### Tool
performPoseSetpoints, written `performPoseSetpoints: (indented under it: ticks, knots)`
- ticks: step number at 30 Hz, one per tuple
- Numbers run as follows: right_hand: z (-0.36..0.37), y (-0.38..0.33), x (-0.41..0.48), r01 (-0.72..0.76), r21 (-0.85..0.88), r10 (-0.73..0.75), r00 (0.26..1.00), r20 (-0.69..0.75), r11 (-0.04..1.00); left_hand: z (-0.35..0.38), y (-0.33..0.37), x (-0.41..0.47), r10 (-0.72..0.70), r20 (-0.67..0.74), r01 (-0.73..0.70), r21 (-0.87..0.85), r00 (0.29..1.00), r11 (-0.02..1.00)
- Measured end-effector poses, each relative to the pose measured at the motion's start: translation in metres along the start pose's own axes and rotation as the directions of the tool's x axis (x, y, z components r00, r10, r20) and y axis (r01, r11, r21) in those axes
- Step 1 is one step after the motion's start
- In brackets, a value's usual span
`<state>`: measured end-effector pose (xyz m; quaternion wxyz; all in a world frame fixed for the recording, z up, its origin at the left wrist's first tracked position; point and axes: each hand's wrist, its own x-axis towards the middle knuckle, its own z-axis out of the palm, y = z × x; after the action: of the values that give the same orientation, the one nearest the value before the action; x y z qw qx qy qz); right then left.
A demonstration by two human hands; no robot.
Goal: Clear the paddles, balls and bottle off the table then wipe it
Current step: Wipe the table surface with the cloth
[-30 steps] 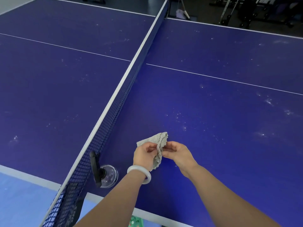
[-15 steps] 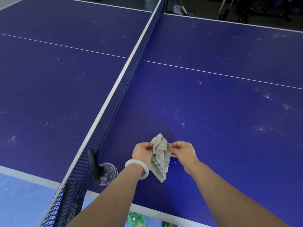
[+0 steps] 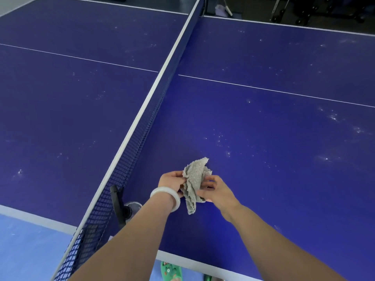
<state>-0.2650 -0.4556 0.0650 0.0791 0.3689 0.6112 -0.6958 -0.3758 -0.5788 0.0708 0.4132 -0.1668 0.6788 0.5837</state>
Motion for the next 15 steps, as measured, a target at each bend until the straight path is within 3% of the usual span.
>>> performPoseSetpoints:
  ticks: [2, 5, 7, 9, 12, 15]
  knots:
    - [0.006, 0.003, -0.001, 0.045, -0.045, -0.045, 0.999, 0.006, 0.998, 0.003, -0.006, 0.001, -0.027, -0.013, 0.026, -0.034, 1.000, 0.999]
    - [0.009, 0.007, 0.001, 0.102, -0.260, -0.115, 0.993, -0.034, 0.960, 0.007, -0.010, -0.001, -0.039, -0.011, 0.036, -0.198, 0.999, 0.980]
    - [0.009, 0.009, 0.004, 0.121, -0.352, -0.156, 0.985, -0.075, 0.928, 0.008, -0.010, -0.005, -0.023, 0.034, 0.033, -0.326, 0.999, 0.945]
    - [0.007, 0.006, 0.006, 0.124, -0.342, -0.177, 0.976, -0.127, 0.932, 0.008, -0.014, -0.010, 0.027, 0.130, 0.020, -0.342, 0.991, 0.940]
    - [0.004, -0.003, 0.009, 0.122, -0.327, -0.188, 0.966, -0.176, 0.937, 0.010, -0.019, -0.016, 0.064, 0.199, -0.045, -0.103, 0.978, 0.994]
    - [-0.001, -0.011, 0.011, 0.113, -0.320, -0.170, 0.973, -0.156, 0.941, 0.014, -0.015, -0.013, 0.122, 0.059, -0.132, 0.219, 0.991, 0.967]
